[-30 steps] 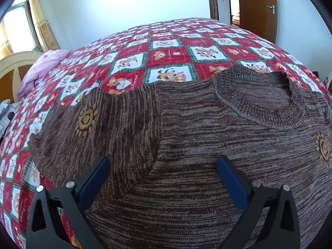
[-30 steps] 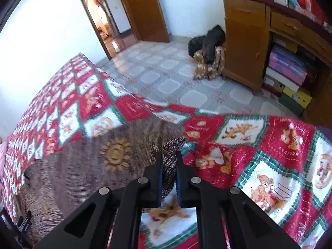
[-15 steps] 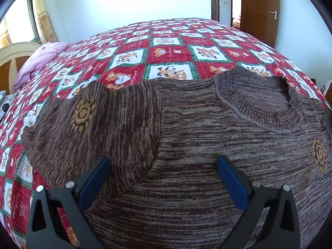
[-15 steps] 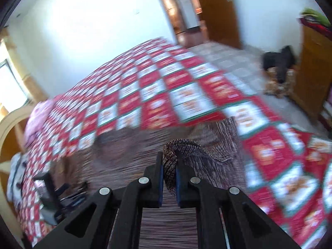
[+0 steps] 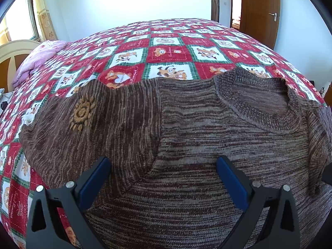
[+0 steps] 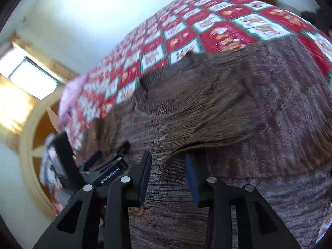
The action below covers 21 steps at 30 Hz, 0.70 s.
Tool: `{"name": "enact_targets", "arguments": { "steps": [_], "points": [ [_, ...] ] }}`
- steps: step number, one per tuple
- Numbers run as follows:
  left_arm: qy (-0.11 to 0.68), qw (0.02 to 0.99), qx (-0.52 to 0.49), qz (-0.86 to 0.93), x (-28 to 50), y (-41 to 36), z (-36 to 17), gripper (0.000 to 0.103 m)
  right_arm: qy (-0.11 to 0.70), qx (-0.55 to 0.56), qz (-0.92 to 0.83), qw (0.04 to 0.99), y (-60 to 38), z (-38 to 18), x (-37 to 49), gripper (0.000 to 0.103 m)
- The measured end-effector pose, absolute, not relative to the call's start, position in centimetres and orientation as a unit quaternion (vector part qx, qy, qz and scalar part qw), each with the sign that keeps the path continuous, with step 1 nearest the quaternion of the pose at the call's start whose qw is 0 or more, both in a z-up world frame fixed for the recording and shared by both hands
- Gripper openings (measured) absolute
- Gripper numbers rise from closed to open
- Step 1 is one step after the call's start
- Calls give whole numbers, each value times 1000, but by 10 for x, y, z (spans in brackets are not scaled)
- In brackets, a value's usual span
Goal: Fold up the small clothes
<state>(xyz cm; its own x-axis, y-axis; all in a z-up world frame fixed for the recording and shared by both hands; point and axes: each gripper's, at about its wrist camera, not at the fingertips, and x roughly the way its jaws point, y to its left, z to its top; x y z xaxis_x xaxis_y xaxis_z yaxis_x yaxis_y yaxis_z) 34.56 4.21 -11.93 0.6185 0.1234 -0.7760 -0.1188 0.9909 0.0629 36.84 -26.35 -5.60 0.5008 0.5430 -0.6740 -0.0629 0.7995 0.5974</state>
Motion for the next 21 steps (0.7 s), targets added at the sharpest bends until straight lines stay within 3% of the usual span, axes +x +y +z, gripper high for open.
{"name": "enact_targets", "arguments": {
  "steps": [4, 11, 15, 21],
  "points": [
    [426, 903, -1, 58, 344, 44, -118, 103, 401, 245, 91, 878, -303, -42, 348, 35],
    [401, 906, -44, -129, 326, 10, -85, 103, 408, 208, -14, 889, -334, -62, 347, 35],
    [376, 899, 53, -218, 320, -58, -68, 103, 400, 209, -10, 892, -333, -67, 345, 35],
    [384, 882, 165, -216, 322, -126, -88, 101, 393, 230, 6, 890, -347, -69, 337, 35]
  ]
}}
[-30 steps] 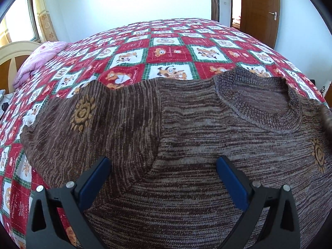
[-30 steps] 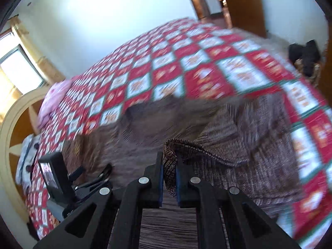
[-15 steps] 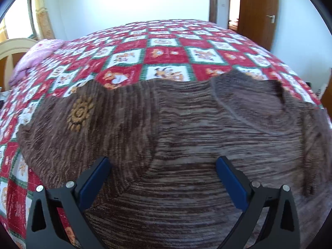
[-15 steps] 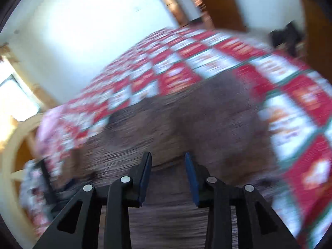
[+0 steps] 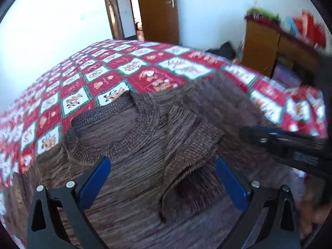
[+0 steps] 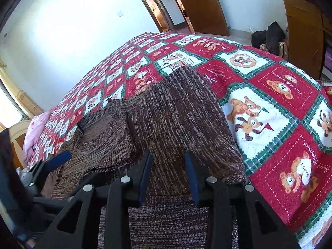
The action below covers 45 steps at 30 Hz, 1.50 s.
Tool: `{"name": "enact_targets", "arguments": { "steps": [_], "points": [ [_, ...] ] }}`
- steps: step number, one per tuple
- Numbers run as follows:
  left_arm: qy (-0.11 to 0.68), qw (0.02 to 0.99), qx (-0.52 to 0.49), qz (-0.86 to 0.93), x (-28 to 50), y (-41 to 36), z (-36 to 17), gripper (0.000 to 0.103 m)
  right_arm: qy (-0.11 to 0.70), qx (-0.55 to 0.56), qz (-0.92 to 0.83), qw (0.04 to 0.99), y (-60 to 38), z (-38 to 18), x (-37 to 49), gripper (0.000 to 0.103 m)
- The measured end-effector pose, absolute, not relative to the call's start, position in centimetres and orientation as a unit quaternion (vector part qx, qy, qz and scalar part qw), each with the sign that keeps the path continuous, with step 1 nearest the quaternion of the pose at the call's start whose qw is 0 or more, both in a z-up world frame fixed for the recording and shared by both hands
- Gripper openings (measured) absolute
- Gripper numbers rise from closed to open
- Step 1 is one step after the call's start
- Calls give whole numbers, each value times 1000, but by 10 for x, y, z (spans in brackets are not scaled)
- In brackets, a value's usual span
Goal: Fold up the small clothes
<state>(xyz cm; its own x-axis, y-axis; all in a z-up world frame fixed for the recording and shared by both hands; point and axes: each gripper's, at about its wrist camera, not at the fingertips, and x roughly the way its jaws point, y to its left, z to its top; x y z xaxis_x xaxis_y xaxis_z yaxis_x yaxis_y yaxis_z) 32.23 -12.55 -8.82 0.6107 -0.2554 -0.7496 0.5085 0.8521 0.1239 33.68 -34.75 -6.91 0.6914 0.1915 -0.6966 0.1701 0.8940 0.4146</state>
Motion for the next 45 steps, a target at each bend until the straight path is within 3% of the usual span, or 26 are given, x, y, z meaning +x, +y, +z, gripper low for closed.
{"name": "enact_targets", "arguments": {
  "steps": [2, 6, 10, 14, 21, 29, 42, 43, 45],
  "points": [
    [400, 877, 171, -202, 327, -132, -96, 83, 393, 232, 7, 890, -348, -69, 337, 35],
    [418, 875, 141, -201, 330, -131, -99, 65, 394, 238, 10, 888, -350, -71, 337, 36],
    [410, 876, 150, -204, 322, -140, -97, 24, 394, 236, 9, 888, -349, -71, 337, 36],
    [412, 875, 139, -211, 323, -139, -96, 14, 392, 229, 5, 891, -347, -70, 337, 36],
    [410, 879, 91, -226, 326, -128, -87, 11, 386, 247, 11, 889, -353, -70, 336, 36],
    [404, 876, -47, -261, 331, -77, -71, 8, 372, 248, 16, 894, -352, -64, 333, 36],
    [412, 881, -74, -219, 349, -36, -76, 6, 365, 210, 36, 906, -334, -56, 332, 35],
    [414, 879, -72, -226, 347, -37, -76, 7, 364, 209, 35, 907, -334, -56, 332, 35],
    [409, 876, -50, -249, 340, -46, -76, 24, 363, 211, 33, 907, -335, -57, 332, 36]
  ]
}}
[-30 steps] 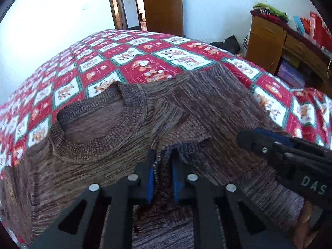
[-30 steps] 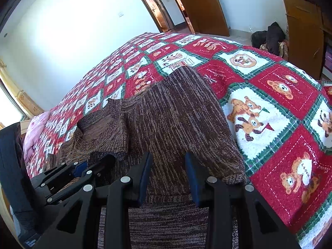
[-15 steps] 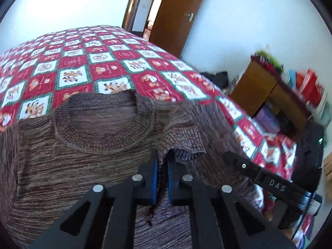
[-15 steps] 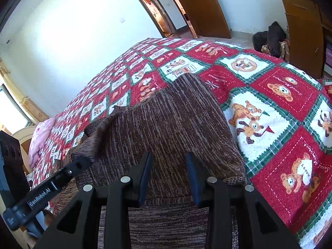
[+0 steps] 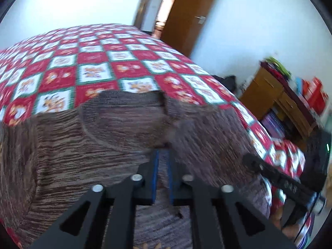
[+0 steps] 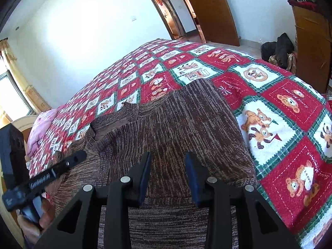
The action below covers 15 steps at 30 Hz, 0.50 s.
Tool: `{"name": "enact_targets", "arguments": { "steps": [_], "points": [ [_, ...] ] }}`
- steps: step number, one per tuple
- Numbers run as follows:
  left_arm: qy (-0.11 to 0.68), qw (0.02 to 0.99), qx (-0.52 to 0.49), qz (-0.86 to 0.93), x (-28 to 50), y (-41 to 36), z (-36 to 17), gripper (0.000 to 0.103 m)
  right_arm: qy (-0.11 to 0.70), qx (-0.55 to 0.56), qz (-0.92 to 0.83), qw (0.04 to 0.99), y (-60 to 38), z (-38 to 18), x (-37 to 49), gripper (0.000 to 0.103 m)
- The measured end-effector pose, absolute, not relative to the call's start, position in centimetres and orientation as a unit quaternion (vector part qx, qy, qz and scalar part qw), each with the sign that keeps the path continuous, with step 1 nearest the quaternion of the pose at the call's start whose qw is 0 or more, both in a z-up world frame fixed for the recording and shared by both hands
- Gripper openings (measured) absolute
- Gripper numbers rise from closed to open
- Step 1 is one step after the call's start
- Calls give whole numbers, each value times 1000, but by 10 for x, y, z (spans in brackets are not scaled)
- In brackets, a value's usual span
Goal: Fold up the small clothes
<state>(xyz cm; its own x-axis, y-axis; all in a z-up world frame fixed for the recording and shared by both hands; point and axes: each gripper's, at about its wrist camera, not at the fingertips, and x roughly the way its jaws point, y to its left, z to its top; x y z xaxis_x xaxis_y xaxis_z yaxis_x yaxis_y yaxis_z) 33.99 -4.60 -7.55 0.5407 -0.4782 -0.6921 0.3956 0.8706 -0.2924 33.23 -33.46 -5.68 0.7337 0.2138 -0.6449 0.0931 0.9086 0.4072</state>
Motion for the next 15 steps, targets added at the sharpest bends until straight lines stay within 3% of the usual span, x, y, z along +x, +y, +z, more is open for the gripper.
{"name": "enact_targets", "arguments": {
  "steps": [2, 4, 6, 7, 9, 10, 11, 13, 15],
  "points": [
    [402, 881, -21, -250, 335, -58, -76, 74, 365, 214, 33, 906, -335, -58, 333, 35],
    [381, 896, 3, -227, 335, -67, -78, 85, 367, 214, 33, 905, -335, -59, 334, 36],
    [399, 892, -4, -212, 345, -69, -86, 85, 366, 216, 33, 904, -336, -59, 334, 36],
    [414, 885, -22, -211, 352, -68, -91, 83, 366, 216, 33, 905, -336, -58, 334, 36],
    [443, 869, -72, -209, 364, -65, -102, 70, 366, 218, 35, 904, -337, -58, 334, 36],
    [453, 861, -95, -212, 369, -63, -108, 49, 366, 220, 36, 904, -337, -58, 334, 36],
    [451, 862, -102, -207, 370, -64, -109, 40, 367, 220, 37, 903, -337, -58, 335, 36],
    [442, 866, -112, -204, 371, -64, -108, 34, 368, 222, 38, 902, -337, -59, 335, 36],
    [440, 864, -124, -212, 370, -68, -109, 19, 370, 222, 37, 901, -337, -59, 335, 36]
  ]
}}
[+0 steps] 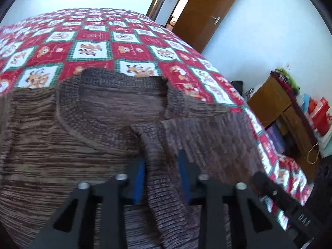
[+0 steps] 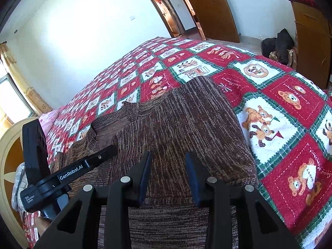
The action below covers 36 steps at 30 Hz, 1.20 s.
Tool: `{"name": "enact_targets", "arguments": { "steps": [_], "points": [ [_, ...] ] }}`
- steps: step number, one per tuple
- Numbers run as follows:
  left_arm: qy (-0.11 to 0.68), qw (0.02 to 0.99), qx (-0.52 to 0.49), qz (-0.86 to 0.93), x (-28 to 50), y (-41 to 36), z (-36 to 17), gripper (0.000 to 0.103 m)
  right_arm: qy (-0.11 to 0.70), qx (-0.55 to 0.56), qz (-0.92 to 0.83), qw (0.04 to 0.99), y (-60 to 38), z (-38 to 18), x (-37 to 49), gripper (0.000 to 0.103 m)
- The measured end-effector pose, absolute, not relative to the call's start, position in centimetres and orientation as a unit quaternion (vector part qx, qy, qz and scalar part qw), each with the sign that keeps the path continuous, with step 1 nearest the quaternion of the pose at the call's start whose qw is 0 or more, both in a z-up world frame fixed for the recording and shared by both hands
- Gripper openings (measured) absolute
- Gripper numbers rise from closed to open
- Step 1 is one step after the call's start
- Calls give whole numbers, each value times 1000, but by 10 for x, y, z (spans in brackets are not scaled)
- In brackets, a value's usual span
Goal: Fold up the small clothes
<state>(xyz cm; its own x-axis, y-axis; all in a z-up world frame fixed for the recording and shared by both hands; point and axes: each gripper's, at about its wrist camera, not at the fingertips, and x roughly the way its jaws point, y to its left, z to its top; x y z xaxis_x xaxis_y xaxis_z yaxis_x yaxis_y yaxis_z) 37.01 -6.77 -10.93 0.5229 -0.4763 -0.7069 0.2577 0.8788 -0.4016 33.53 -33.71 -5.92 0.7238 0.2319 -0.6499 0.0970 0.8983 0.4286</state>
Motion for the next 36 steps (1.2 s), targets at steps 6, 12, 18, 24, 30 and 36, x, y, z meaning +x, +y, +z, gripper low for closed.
{"name": "enact_targets", "arguments": {
  "steps": [6, 12, 18, 24, 30, 36],
  "points": [
    [423, 872, -117, -217, 360, -72, -106, 6, 366, 236, 23, 900, -346, -60, 333, 36],
    [407, 878, -125, -217, 363, -56, -82, 6, 343, 238, 29, 908, -347, -51, 327, 36],
    [407, 889, -105, -180, 372, -33, -79, 6, 337, 237, 43, 910, -343, -47, 326, 36],
    [439, 882, -76, -153, 382, -25, -101, 7, 343, 247, 40, 905, -347, -51, 328, 35],
    [422, 898, -14, -124, 376, -37, -109, 14, 295, 285, -16, 912, -378, -42, 313, 35],
    [373, 925, 24, -68, 347, -28, -79, 46, 266, 282, -48, 921, -389, -32, 303, 35]
  ]
}}
